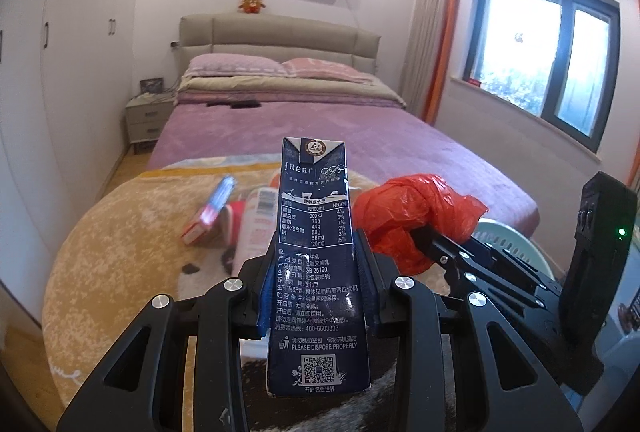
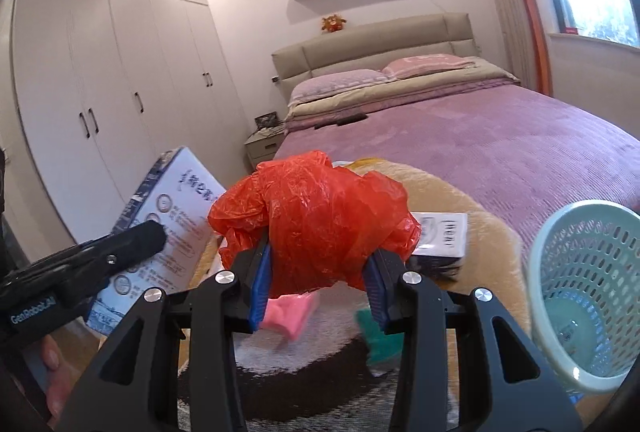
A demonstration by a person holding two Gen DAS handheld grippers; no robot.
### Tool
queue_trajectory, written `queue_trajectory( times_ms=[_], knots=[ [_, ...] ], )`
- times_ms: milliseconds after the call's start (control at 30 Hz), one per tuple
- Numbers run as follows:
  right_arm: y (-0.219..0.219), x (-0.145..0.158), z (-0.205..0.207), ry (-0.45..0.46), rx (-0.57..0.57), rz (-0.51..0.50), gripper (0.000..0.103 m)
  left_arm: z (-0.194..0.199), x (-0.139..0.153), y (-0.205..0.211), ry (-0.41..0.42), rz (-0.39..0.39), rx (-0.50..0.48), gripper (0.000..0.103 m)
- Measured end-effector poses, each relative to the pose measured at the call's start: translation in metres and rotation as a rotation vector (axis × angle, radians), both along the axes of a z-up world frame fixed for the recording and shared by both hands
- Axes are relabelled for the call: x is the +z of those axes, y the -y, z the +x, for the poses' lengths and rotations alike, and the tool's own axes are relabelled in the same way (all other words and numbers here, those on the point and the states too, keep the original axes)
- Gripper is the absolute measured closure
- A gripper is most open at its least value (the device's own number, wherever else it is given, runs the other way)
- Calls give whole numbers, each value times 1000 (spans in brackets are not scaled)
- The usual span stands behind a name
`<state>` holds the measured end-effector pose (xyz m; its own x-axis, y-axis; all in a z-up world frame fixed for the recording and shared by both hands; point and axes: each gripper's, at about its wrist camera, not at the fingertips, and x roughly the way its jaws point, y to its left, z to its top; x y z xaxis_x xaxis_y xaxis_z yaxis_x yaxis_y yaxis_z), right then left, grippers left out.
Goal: Collect trash
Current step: 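Carry the red bag and blue carton over the basket and open both grippers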
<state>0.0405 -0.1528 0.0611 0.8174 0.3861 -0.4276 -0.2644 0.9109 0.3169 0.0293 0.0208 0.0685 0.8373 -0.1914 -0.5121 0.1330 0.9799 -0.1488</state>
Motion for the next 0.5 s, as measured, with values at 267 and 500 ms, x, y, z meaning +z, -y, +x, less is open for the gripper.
queue_trajectory(
  times_ms=[267, 500],
  knots=[
    [45, 12, 0, 3, -90, 36, 66, 11, 2, 23, 6, -14, -70, 70],
    [107, 2, -9, -44, -283, 6, 66, 36, -5, 89, 2, 21, -202, 70]
  ],
)
